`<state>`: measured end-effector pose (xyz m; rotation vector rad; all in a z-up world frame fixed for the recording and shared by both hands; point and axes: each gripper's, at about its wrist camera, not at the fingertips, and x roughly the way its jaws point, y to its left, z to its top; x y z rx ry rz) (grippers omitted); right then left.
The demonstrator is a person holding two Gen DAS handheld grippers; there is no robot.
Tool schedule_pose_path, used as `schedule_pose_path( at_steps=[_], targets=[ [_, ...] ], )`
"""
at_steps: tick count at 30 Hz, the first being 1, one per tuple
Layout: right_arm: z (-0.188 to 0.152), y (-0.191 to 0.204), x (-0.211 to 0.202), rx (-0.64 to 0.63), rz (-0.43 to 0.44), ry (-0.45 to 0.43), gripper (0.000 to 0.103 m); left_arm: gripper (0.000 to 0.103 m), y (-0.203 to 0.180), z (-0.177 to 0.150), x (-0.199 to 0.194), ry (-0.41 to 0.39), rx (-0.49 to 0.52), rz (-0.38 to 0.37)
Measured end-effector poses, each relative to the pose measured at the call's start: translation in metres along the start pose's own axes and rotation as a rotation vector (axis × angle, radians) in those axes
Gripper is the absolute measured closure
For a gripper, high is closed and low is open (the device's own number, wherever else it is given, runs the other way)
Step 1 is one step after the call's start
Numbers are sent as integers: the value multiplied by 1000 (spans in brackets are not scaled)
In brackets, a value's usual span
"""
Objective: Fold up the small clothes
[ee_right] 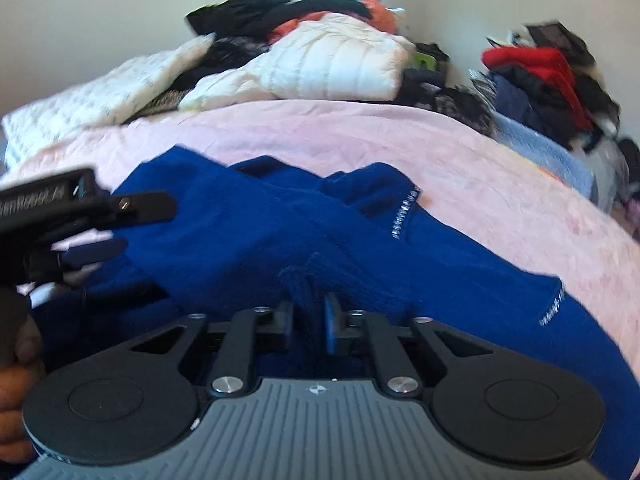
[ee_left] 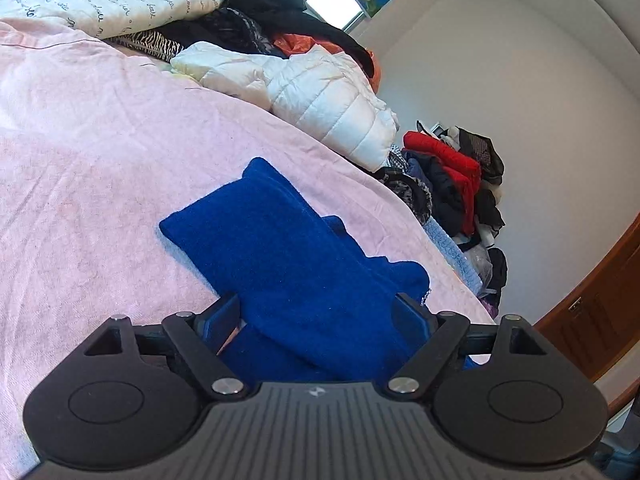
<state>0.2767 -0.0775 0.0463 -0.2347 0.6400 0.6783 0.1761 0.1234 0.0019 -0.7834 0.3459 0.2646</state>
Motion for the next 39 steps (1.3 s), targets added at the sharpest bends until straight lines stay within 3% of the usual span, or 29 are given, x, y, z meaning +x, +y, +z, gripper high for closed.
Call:
schedule_pose_path(
  at_steps=[3, 4, 5, 7, 10, 14, 16, 19, 21, 22, 23, 24, 30, 35, 37, 39],
  targets=[
    [-14, -51, -12, 286, 63, -27, 91, 18, -2, 0, 2, 4, 6, -4],
    [-22, -65, -16, 361, 64, -37, 95, 17, -2, 1, 2, 5, 7, -5],
    [-31, -78, -20, 438, 76, -51, 90, 17, -2, 1, 2, 6, 6, -7],
    [-52, -101, -28, 600, 134, -79, 90, 17, -3, 1, 2, 7, 8, -8],
    [-75, -118, -27, 746, 212, -53, 73, 15, -4, 1, 3, 9, 12, -10],
    [-82, -131, -28, 863, 317, -76, 43, 15, -5, 0, 4, 8, 20, -7],
    [-77, -138, -27, 901, 371, -77, 37, 15, -6, 0, 4, 9, 22, -7],
    [-65, -138, -19, 873, 373, -19, 39, 15, -6, 0, 4, 11, 24, -12],
    [-60, -130, -9, 822, 338, 54, 49, 14, -6, 0, 4, 12, 26, -12],
    [-58, -125, -6, 784, 319, 66, 62, 14, -5, 0, 5, 12, 26, -13],
    [-56, -119, -6, 748, 298, 75, 85, 14, -5, 0, 5, 12, 26, -13],
    [-55, -117, -5, 735, 293, 85, 94, 14, -6, 0, 5, 12, 27, -13],
    [-20, -121, -18, 752, 370, -20, 94, 14, -22, -5, -7, -27, 117, -93],
    [45, -143, -74, 788, 534, -278, 94, 14, -44, -17, -12, -41, 268, -131],
    [48, -160, -100, 801, 532, -363, 94, 14, -47, -18, -7, -5, 288, -122],
    [25, -186, -113, 848, 472, -380, 94, 14, -47, -17, -3, 37, 283, -132]
  ],
)
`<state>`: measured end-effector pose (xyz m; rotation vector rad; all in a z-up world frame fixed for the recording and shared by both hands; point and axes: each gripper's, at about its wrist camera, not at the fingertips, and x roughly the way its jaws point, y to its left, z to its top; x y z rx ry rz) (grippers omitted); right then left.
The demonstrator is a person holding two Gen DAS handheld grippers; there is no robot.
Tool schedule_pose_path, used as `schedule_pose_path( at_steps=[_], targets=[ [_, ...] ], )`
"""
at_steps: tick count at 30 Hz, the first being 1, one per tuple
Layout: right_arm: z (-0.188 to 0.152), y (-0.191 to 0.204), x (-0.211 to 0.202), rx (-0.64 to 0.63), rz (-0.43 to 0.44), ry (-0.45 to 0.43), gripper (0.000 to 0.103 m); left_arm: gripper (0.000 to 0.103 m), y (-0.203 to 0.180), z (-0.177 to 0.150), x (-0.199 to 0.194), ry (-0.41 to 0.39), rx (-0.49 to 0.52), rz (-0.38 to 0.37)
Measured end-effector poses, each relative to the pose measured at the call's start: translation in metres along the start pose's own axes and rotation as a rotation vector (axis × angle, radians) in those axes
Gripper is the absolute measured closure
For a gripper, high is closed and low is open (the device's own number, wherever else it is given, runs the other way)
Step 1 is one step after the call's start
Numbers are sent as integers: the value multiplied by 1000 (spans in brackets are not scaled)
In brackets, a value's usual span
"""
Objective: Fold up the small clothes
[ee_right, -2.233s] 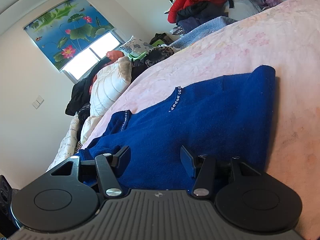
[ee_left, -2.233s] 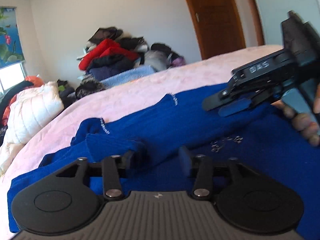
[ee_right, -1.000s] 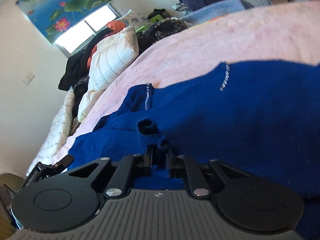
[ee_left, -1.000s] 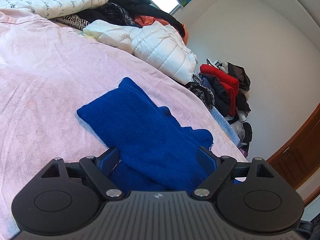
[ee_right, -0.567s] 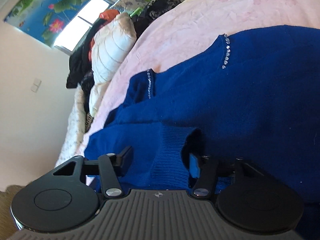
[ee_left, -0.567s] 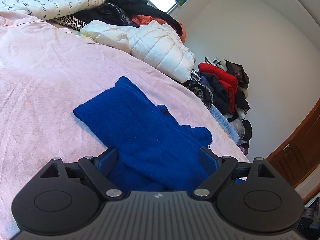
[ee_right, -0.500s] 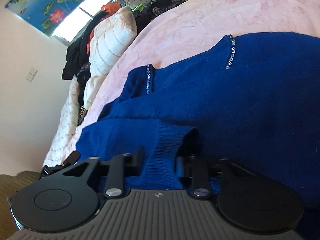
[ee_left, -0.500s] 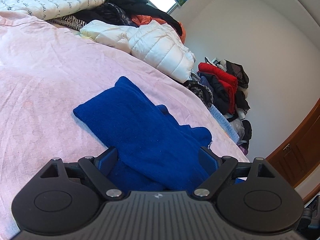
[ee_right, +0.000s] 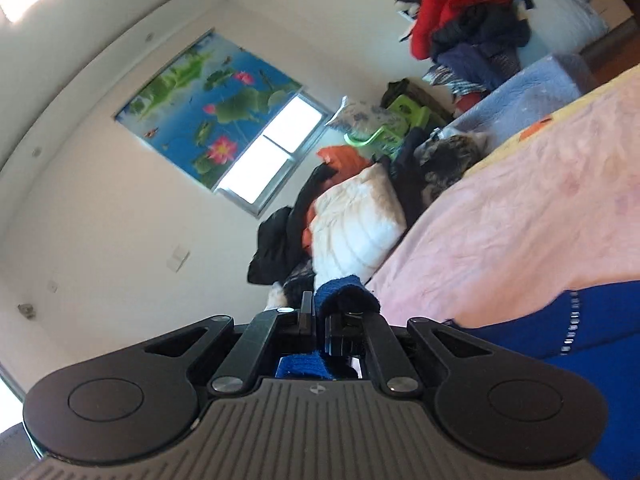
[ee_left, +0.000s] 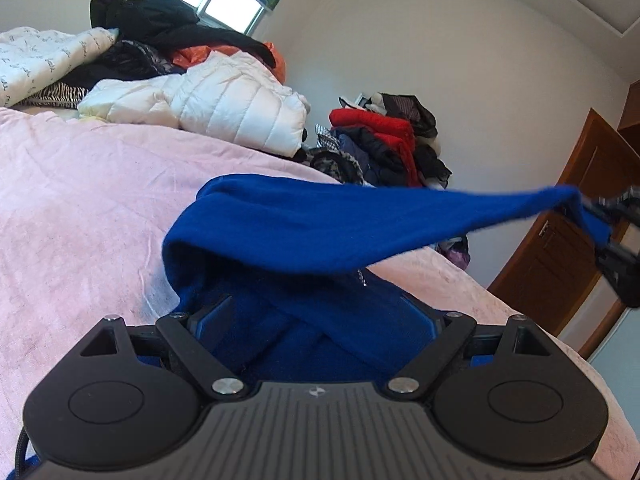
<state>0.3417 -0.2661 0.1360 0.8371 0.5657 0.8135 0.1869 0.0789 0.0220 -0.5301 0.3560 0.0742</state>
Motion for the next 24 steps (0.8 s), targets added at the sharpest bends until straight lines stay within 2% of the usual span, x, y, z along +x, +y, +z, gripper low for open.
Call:
schedule_pose_path(
  at_steps=[2, 5, 7, 11, 14, 16, 17, 19, 21, 23, 24],
  targets=[
    [-2, -41, -24, 73, -99, -23, 94, 14, 4, 0, 4, 38, -40, -17],
    [-18, -103, -47, 181, -255, -23, 93, 14, 16, 4, 13, 103, -179, -63],
    [-28, -121, -51, 207, -276, -24, 93, 14, 28, 10, 20, 118, -309, -76],
    [-28, -118, -49, 200, -241, -30, 94, 14, 51, 16, 35, 108, -516, -50],
    [-17, -99, -54, 170, -174, -62, 93, 14, 55, 24, 41, 81, -557, -6],
    [-10, -91, -73, 171, -90, -118, 94, 14, 60, 28, 46, 62, -578, 10],
    [-9, -93, -84, 175, -82, -147, 94, 14, 63, 30, 48, 57, -589, 17],
    [-14, -118, -98, 234, -144, -174, 94, 15, 65, 31, 52, 43, -588, 29],
    [-25, -153, -102, 314, -258, -139, 94, 17, 60, 30, 54, 25, -550, 50],
    [-38, -170, -98, 329, -321, -87, 94, 38, 53, 26, 56, 15, -481, 102],
    [-42, -172, -98, 324, -324, -83, 94, 53, 50, 23, 56, 16, -435, 127]
  ],
)
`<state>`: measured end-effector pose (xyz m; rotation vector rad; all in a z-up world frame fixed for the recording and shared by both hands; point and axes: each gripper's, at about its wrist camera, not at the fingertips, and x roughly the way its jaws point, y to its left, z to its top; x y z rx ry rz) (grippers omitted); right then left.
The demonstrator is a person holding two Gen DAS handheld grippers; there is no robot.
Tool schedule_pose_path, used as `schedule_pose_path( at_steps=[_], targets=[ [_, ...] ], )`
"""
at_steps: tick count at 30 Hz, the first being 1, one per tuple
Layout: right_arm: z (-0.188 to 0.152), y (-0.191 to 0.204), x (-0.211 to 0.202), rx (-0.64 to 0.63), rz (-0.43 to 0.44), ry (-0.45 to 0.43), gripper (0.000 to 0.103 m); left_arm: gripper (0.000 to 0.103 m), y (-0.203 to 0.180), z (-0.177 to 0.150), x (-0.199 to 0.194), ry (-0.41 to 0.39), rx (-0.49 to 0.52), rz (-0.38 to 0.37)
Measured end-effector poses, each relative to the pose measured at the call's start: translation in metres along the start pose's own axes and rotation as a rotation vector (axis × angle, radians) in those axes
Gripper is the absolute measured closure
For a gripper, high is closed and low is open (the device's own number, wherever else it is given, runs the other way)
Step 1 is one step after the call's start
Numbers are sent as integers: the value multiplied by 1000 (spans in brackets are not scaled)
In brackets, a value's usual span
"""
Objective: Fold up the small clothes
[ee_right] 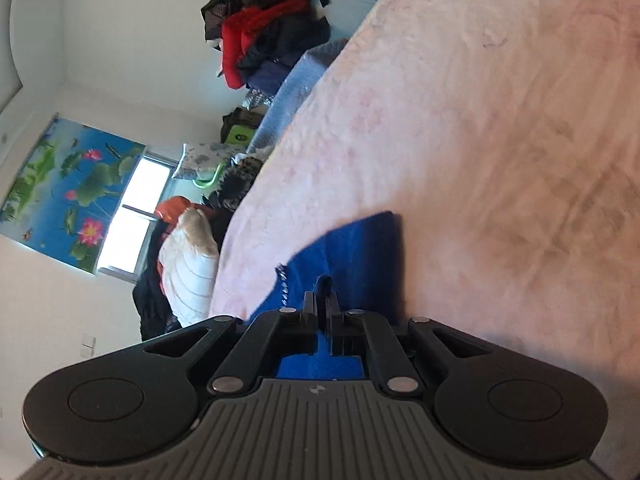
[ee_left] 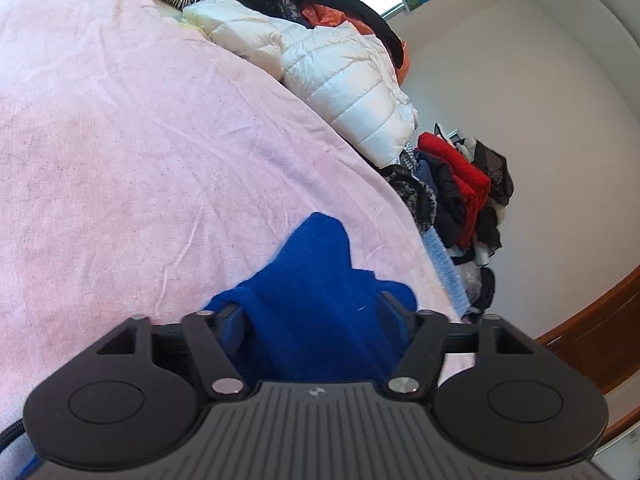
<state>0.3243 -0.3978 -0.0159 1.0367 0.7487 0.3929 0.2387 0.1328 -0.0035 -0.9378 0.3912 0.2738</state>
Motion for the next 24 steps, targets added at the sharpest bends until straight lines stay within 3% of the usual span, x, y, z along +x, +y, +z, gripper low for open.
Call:
schedule_pose_path(
  at_steps=[1, 2, 7, 14, 17, 20, 22, 24],
  targets=[
    [-4, 0, -1, 1, 18, -4, 94, 68, 0, -3, 0, -11, 32, 12],
    [-4, 1, -2, 3, 37, -7, 94, 72, 2, -5, -1, -7, 46, 14],
    [-6, 9, 4, -64, -7, 32, 93, 71, 3, -4, 0, 3, 57, 6],
    [-16, 8, 8, -110, -19, 87, 85, 68, 2, -6, 0, -2, 72, 1],
    [-16, 14, 12, -160, -64, 102, 86, 60, -1, -7, -1, -6, 92, -10],
    [-13, 24, 14, -210, -96, 90, 93, 62, 0, -6, -1, -2, 83, -13],
    [-7, 37, 8, -229, -56, 65, 94, 82, 5, -4, 2, 16, 55, -8],
    [2, 46, -6, -218, 10, 28, 95, 89, 13, -1, 6, 42, 4, -8]
  ],
)
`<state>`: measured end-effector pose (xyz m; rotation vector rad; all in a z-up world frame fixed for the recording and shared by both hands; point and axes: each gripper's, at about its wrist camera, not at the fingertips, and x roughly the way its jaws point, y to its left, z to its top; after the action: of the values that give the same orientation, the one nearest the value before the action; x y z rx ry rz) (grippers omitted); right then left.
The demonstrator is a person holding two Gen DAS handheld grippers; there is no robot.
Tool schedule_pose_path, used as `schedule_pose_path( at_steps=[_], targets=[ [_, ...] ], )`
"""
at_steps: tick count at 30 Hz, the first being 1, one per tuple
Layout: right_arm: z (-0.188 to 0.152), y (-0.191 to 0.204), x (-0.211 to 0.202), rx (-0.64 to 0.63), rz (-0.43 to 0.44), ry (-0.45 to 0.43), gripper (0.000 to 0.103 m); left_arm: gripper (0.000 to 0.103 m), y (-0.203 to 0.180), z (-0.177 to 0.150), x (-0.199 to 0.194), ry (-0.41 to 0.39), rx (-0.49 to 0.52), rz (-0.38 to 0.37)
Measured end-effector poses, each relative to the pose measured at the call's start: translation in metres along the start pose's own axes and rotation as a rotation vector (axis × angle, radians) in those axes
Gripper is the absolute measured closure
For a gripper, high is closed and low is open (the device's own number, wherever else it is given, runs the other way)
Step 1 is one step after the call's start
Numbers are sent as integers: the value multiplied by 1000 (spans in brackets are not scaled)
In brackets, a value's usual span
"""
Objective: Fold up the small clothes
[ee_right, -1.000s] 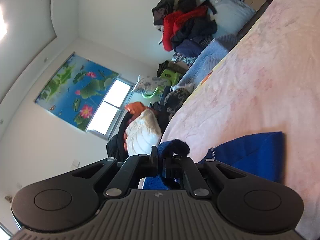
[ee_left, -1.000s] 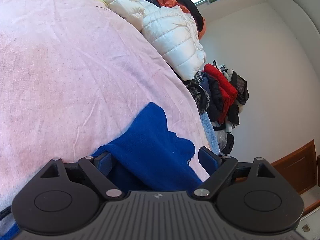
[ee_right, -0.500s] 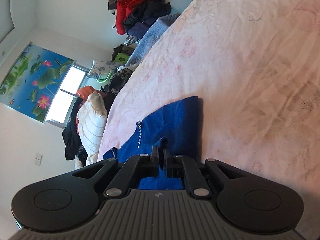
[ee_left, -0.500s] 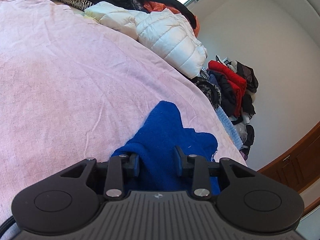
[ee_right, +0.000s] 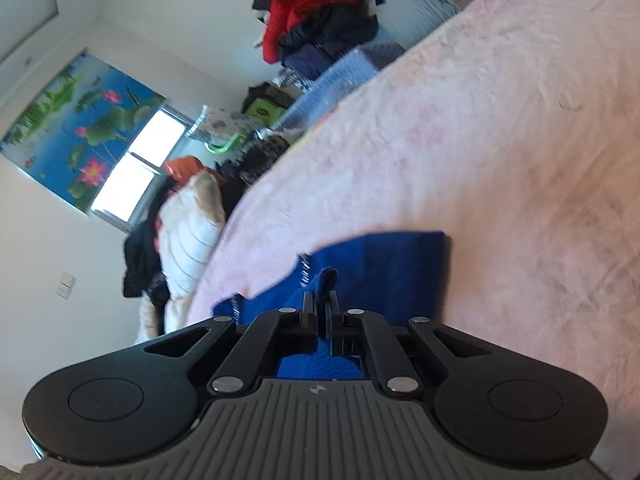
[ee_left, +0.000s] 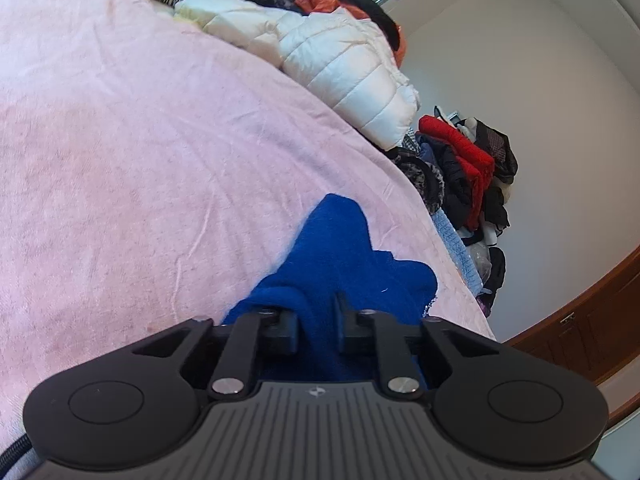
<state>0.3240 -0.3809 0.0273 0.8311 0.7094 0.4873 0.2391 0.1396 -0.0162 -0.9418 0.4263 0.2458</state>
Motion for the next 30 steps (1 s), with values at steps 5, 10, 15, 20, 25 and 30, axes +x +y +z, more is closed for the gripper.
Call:
schedule_pose_path(
  at_steps=[5, 10, 15, 20, 25, 30],
  targets=[
    [12, -40, 15, 64, -162, 65, 94, 89, -2, -1, 0, -4, 11, 4],
    [-1, -49, 11, 93, -133, 35, 79, 87, -3, -1, 0, 0, 17, -4],
    [-4, -41, -1, 51, -148, 22, 58, 72, -7, -3, -2, -11, 55, -22],
    [-21, -25, 3, -11, -153, 94, 61, 50, -15, -6, -3, -26, 111, -43],
    [-35, -7, 5, -123, -206, 79, 90, 48, -18, -7, -4, -28, 123, -41],
    [-31, -2, -14, -106, -157, 57, 91, 48, -18, -7, -4, -28, 121, -42]
  ],
)
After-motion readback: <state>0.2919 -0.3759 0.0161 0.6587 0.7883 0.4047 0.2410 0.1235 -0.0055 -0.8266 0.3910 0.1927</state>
